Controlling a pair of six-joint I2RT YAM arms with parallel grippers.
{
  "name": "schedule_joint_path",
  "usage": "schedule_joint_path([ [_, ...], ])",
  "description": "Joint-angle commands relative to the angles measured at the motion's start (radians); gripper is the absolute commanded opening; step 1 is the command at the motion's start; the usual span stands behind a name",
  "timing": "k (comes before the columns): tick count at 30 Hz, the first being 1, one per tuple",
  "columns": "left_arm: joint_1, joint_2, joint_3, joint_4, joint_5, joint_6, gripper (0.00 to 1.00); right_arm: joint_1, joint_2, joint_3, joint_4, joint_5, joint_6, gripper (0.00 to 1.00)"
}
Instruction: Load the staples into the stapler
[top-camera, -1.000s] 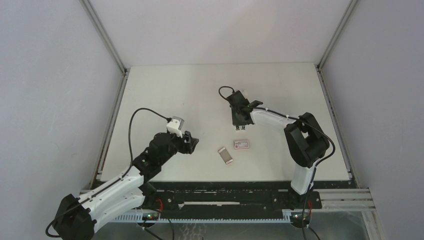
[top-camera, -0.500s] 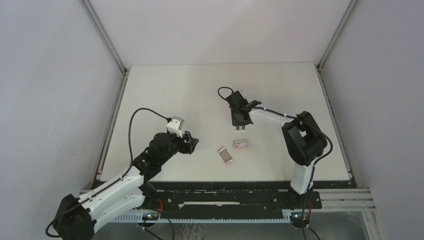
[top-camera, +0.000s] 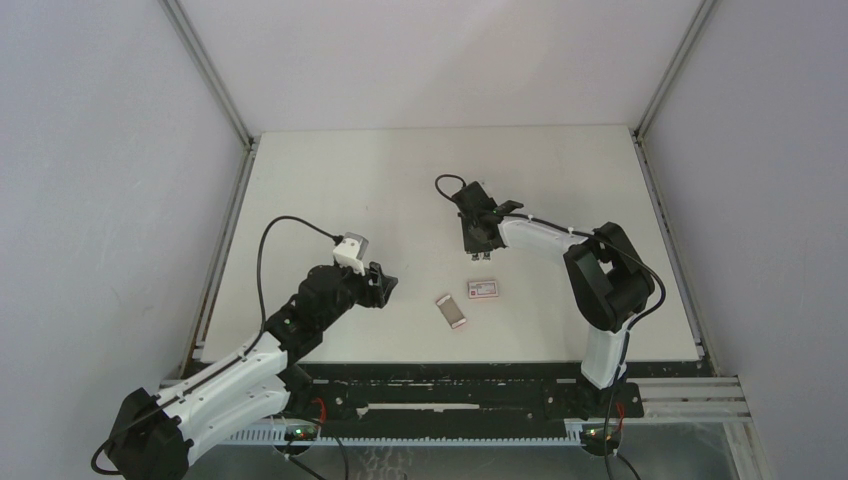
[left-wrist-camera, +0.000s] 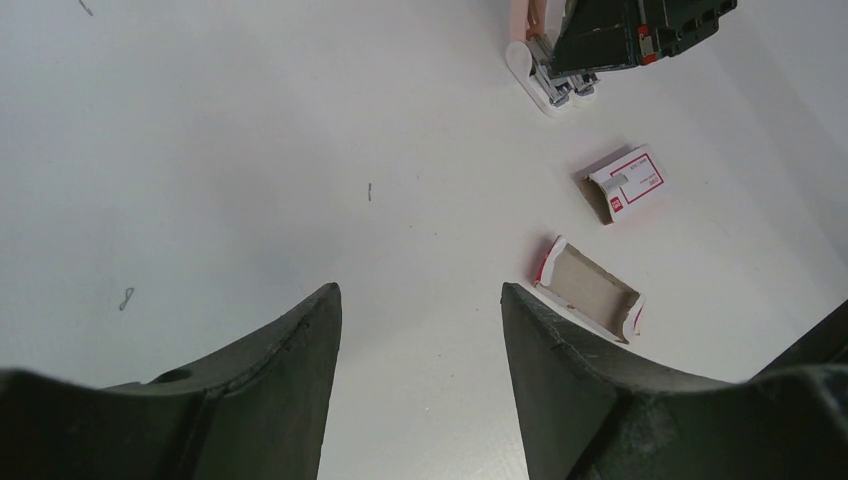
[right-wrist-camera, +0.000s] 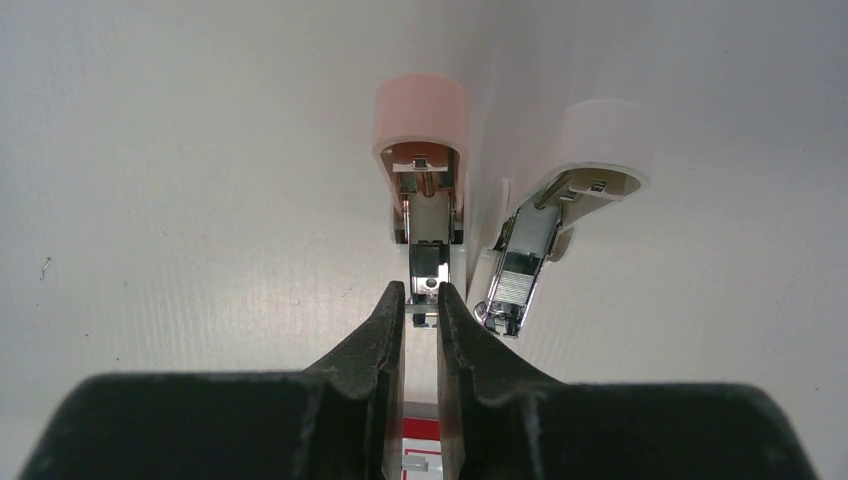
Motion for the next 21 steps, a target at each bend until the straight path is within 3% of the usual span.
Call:
schedule_joint_path([
  [1,0.003,-0.008,-0.001,0.019,-0.003,0.021,0.64,-0.005,-0.02,0.038,0.006,-0.006,-0.022,0.1],
  [21,0.003,-0.011,-0.001,0.018,-0.002,0.021,0.64,-0.019,-0.054,0.039,0.0,-0.028,-0.052,0.1],
])
